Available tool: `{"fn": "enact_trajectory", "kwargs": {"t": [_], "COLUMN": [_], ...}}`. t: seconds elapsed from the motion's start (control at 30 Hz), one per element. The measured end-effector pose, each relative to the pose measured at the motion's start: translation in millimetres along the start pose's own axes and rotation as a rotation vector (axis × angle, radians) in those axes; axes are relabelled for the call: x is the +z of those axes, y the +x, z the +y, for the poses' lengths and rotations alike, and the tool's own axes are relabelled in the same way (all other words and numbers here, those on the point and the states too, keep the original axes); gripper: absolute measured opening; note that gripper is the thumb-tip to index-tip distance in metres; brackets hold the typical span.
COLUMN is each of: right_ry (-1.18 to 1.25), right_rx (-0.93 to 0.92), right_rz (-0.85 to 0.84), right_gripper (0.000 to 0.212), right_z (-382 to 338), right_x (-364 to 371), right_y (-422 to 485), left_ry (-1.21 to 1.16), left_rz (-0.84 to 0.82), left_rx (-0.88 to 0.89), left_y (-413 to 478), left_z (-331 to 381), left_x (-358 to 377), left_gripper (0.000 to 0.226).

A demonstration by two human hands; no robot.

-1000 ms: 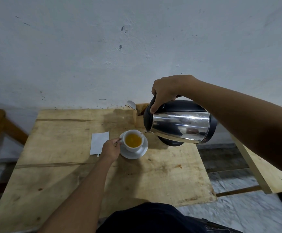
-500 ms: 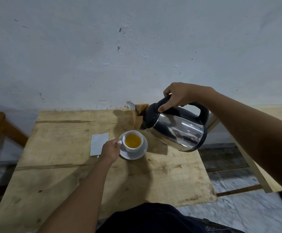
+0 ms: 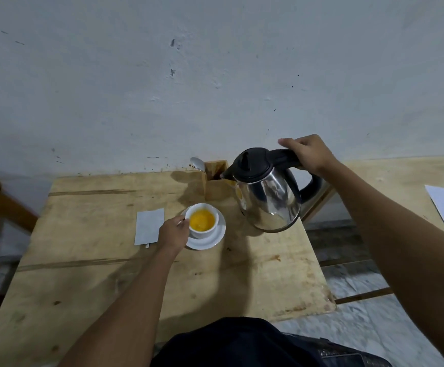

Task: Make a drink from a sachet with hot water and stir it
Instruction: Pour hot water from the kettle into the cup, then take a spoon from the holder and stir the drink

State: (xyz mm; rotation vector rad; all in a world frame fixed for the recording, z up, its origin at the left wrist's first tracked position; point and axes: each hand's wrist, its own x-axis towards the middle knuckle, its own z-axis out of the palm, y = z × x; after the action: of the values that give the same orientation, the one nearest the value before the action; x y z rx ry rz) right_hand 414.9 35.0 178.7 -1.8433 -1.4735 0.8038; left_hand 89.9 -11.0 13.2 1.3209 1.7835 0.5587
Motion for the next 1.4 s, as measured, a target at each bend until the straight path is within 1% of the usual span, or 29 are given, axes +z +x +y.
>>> {"fn": "enact_trajectory", "kwargs": {"t": [0.07, 0.13, 0.27, 0.33, 0.43, 0.5, 0.63, 0.77, 0.87, 0.97, 1.13, 1.17, 1.23, 1.3, 1.4], "right_ry": [0.067, 0.114, 0.157, 0.178, 0.31, 0.337, 0.355, 0.351, 0.309, 0.215, 0.033, -0.025, -0.143, -0.201, -0.249], "right_rx": [0.007, 0.021, 0.033, 0.05, 0.073, 0.092, 0.052, 0.047, 0.046, 0.044, -0.029, -0.05, -0.091, -0.159, -0.21], "right_rz": [0.095, 0.156, 0.209, 0.227, 0.269, 0.271, 0.244, 0.224, 0.23, 0.229, 0.281, 0.306, 0.384, 0.473, 0.536], "right_gripper": [0.059, 0.056, 0.055, 0.051, 0.048, 0.052, 0.045, 0.05, 0.05, 0.051, 0.057, 0.055, 0.046, 0.039, 0.043], "right_z": [14.8, 27.1, 46.9, 54.1, 66.5, 72.7, 81.9, 94.1, 106.0, 110.2, 105.5, 105.1, 98.8, 87.9, 80.3], "right_x": [-3.6, -5.2, -9.9, -10.3, -7.8, -6.1, -7.3, -10.9, -13.7, -15.7, -11.9, -7.9, 3.0, 14.8, 24.4], "right_y": [0.2, -1.6, -6.4, -3.5, 8.8, 16.3, 27.8, 36.5, 36.8, 34.4, 22.8, 19.2, 10.5, 4.2, 1.8], "left_ry": [0.016, 0.013, -0.008, -0.007, 0.007, 0.014, 0.044, 0.043, 0.035, 0.036, 0.022, 0.018, 0.009, 0.005, 0.013], "left_rz": [0.013, 0.027, 0.074, 0.108, 0.15, 0.156, 0.167, 0.176, 0.187, 0.196, 0.19, 0.184, 0.175, 0.173, 0.166], "left_rx": [-0.006, -0.019, -0.069, -0.081, -0.105, -0.116, -0.125, -0.145, -0.14, -0.14, -0.142, -0.143, -0.144, -0.144, -0.12], "left_y": [0.5, 0.9, -0.3, -2.0, -3.8, -3.6, -2.9, -3.1, -4.3, -5.7, -6.7, -6.3, -5.5, -4.9, -6.0], "left_z": [1.3, 2.5, 7.7, 10.1, 13.3, 13.4, 13.4, 14.9, 16.6, 17.8, 17.2, 16.7, 16.1, 16.0, 18.3], "left_x": [1.3, 1.8, 7.1, 10.5, 15.0, 16.4, 19.2, 20.2, 21.9, 22.7, 22.3, 22.0, 21.1, 20.7, 20.3], "left_gripper": [0.039, 0.037, 0.036, 0.036, 0.035, 0.035, 0.036, 0.036, 0.036, 0.037, 0.037, 0.037, 0.037, 0.037, 0.036]}}
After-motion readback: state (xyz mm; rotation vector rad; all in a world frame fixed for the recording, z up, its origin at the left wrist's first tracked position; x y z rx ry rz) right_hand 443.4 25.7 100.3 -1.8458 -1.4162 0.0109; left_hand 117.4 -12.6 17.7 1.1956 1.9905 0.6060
